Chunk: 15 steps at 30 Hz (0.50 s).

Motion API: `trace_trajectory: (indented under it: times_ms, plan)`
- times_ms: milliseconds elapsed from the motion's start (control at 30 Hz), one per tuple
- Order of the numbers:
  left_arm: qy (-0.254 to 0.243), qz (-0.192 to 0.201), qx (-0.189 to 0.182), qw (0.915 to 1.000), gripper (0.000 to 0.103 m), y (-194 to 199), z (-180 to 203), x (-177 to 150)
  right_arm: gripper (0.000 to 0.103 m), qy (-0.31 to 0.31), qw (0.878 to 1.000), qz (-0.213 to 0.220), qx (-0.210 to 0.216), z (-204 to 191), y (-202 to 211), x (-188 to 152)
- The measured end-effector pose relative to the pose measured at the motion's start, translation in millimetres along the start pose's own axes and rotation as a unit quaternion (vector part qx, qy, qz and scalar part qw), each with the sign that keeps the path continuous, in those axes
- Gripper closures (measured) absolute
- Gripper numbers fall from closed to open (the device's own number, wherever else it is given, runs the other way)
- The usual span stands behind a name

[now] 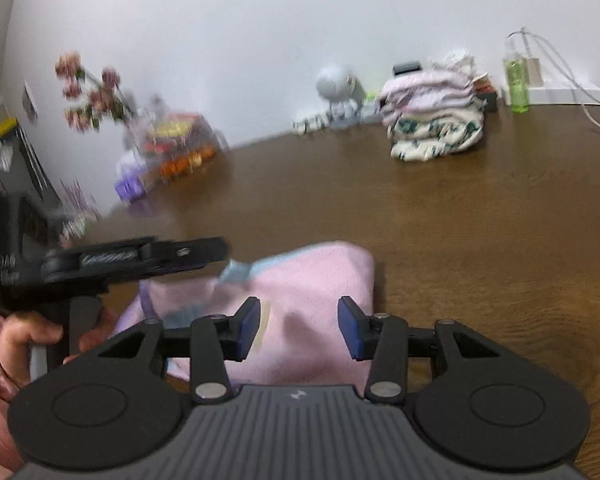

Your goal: Fold clothes

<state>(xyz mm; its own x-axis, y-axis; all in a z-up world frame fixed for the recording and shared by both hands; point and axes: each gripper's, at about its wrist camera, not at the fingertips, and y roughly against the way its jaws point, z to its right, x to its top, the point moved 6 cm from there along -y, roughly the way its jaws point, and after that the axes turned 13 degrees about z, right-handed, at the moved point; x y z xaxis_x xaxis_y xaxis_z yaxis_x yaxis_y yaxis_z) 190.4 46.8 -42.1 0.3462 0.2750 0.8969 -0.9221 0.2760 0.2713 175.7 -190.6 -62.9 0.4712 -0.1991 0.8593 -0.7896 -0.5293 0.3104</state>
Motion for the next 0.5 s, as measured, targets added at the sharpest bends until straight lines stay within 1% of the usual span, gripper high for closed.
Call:
trace_trajectory:
  times_ms: [33,67,100,133,233,300,367,467,500]
  plan:
    - [-0.023,0.002,-0.011,0.9997,0.058,5.6,7.1,1.0,0.049,-0.007,1.0,0.0,-0.005,6.6,0.3,3.2]
    - [-0.05,0.0,-0.022,0.9985,0.065,10.5,15.2,0.8,0.049,-0.014,1.0,-0.008,-0.009,14.0,-1.9,4.5]
    - [-0.077,-0.006,-0.033,0.9965,0.084,13.3,24.1,-1.9,0.049,-0.021,1.0,-0.019,-0.013,21.6,-4.8,5.4]
    - [-0.1,-0.018,-0.041,0.9939,0.097,13.9,32.9,-6.8,0.049,-0.032,0.999,-0.032,-0.011,28.7,-8.9,5.0]
    - [-0.159,-0.057,-0.029,0.9851,0.1,8.4,47.3,-27.5,0.049,-0.069,0.995,-0.073,0.009,46.5,-24.0,1.0]
    - [-0.185,-0.076,-0.008,0.9798,0.1,2.7,49.0,-38.7,0.05,-0.092,0.991,-0.094,0.023,55.0,-33.6,-2.7]
    - [-0.189,-0.087,0.001,0.9781,0.1,-1.7,46.1,-45.9,0.05,-0.105,0.988,-0.103,0.041,57.4,-39.6,-4.1]
    - [-0.189,-0.092,-0.002,0.9776,0.1,-1.8,41.6,-51.2,0.05,-0.116,0.985,-0.112,0.066,56.4,-46.8,-4.9]
    - [-0.189,-0.093,-0.004,0.9776,0.099,-2.3,40.3,-51.5,0.052,-0.123,0.983,-0.115,0.075,56.5,-48.8,-5.9]
